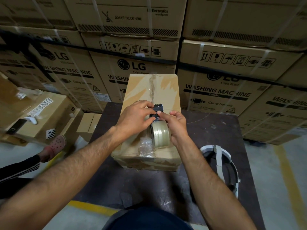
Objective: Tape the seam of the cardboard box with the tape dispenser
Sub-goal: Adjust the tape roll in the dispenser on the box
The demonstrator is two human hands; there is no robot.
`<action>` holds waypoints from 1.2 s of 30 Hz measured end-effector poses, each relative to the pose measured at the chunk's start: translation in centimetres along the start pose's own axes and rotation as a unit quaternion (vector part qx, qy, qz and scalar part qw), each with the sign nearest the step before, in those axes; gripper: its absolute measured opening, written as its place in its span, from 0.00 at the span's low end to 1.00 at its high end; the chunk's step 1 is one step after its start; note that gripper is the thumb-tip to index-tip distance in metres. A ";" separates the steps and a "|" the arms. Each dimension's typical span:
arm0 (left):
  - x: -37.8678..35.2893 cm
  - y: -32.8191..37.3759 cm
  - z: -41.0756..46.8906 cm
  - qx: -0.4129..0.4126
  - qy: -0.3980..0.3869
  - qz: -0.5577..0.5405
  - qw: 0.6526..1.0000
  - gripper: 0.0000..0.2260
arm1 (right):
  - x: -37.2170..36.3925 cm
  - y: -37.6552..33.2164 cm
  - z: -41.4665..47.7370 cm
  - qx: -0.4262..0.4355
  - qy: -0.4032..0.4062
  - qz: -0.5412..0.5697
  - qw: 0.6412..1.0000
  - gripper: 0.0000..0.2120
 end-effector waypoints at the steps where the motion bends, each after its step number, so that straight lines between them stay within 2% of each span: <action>1: 0.0 0.0 0.0 0.005 0.007 0.009 1.000 0.10 | 0.1 -0.2 -0.1 0.005 0.000 -0.008 1.000 0.28; 5: 0.2 0.4 -0.1 0.023 0.031 0.021 0.999 0.08 | 0.6 -1.2 -0.3 0.025 0.011 -0.046 0.999 0.22; 17: 0.0 -0.3 -0.7 0.022 0.052 0.017 0.998 0.06 | 0.1 -1.4 -0.3 0.077 0.005 -0.107 0.991 0.19; 21: 0.0 -0.5 -1.2 0.038 0.083 0.001 0.996 0.08 | -0.1 -1.0 -0.5 0.078 -0.004 -0.077 0.994 0.21; 28: -0.7 -1.0 -1.6 0.077 0.107 -0.090 0.987 0.04 | 0.2 -0.8 -1.0 0.063 0.015 0.015 0.998 0.22; 36: -0.6 -0.5 -1.7 0.068 0.129 -0.092 0.985 0.03 | 0.3 -0.9 -1.1 0.055 0.011 0.056 0.997 0.23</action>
Point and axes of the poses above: each hand's wrist, its own z-axis towards the middle knuckle, its own x-axis out of the back of the hand, y = z × x, the point moved 8 cm from there along z, towards the middle knuckle, and after that the axes turned 1 degree about -z, right-handed, at the moved point
